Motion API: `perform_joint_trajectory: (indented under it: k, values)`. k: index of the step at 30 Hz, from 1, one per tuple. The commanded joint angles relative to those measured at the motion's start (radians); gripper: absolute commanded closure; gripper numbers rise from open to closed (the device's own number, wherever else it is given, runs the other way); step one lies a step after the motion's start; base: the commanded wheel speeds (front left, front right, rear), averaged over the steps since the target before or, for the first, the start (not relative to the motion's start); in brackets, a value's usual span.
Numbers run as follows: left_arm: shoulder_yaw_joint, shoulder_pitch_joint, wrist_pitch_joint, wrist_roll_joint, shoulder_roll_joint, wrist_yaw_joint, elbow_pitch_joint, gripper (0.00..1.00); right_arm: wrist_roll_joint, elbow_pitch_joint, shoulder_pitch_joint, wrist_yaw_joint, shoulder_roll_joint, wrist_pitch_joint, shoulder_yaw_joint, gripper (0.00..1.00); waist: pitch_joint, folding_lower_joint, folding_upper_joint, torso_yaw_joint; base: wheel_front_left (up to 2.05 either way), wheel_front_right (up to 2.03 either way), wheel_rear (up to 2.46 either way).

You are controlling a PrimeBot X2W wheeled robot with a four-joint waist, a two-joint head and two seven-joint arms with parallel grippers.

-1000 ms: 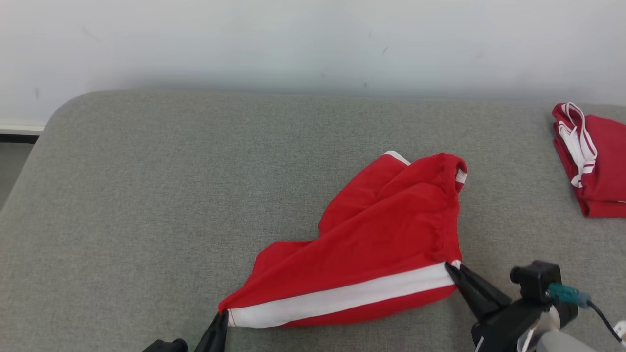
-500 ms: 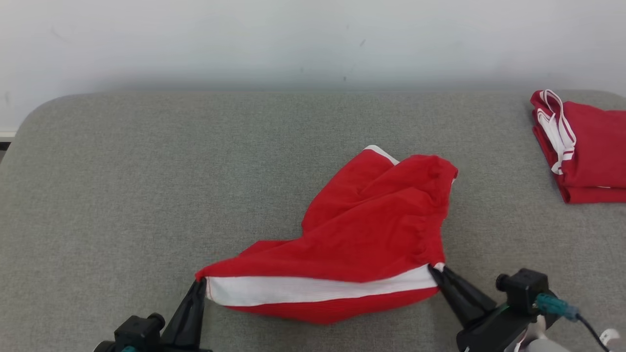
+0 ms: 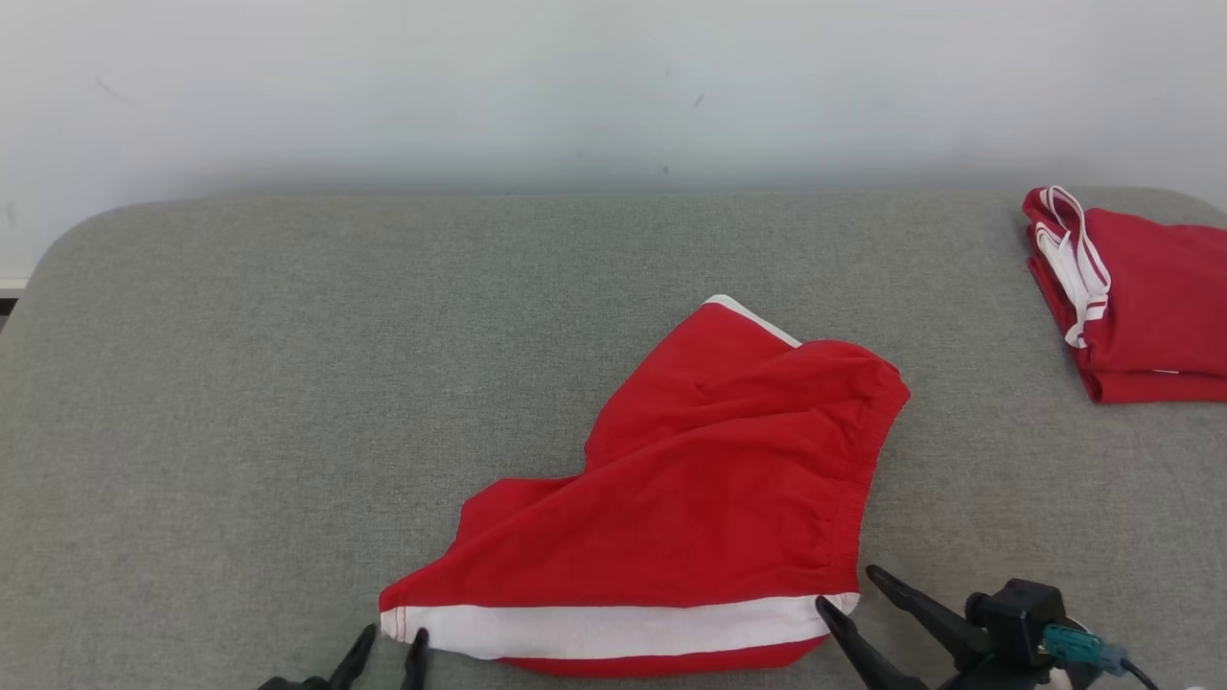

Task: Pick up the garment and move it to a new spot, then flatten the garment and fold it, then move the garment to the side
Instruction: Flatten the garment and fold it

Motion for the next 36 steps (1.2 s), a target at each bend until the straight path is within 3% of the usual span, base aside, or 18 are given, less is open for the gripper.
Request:
perform_joint_trajectory:
  k: [1,11,24,25,26,27,36]
  values:
    - [-0.006,0.013,-0.003,-0.009,0.016,0.002,0.004,0.00,0.009,-0.009,0.001,-0.003,-0.016,-0.003,0.007,0.00,-0.002,0.0001,0.0000,0.001,0.00,0.00,0.00]
    - [-0.069,-0.016,-0.003,-0.065,0.067,0.002,0.009,0.00,0.086,-0.048,-0.025,-0.003,-0.151,0.014,0.079,0.00,0.010,0.0001,0.0000,0.016,0.00,0.00,0.00]
    - [-0.184,-0.135,-0.003,-0.176,0.102,0.002,0.095,0.02,0.155,0.015,-0.142,-0.003,-0.143,0.017,0.236,0.00,0.038,0.0001,0.0000,0.014,0.00,0.00,0.00]
    - [-0.197,-0.144,-0.003,-0.194,0.107,0.002,0.103,0.18,0.162,0.019,-0.151,-0.003,-0.141,0.018,0.255,0.16,0.040,0.0001,0.0000,0.013,0.00,0.00,0.00]
    - [-0.210,-0.148,-0.003,-0.202,0.108,0.002,0.108,0.86,0.166,0.022,-0.163,-0.003,-0.139,0.017,0.276,0.81,0.040,0.0001,0.0000,0.011,0.00,0.00,0.00]
    - [-0.220,-0.152,-0.003,-0.208,0.111,0.002,0.111,1.00,0.168,0.024,-0.173,-0.003,-0.138,0.012,0.292,1.00,0.040,0.0001,0.0000,0.010,0.00,0.00,0.00]
    - [-0.195,-0.119,-0.003,-0.220,0.124,0.002,0.091,1.00,0.210,-0.016,-0.174,-0.003,-0.175,-0.027,0.322,1.00,0.008,0.0001,0.0000,0.019,0.00,0.00,0.00]
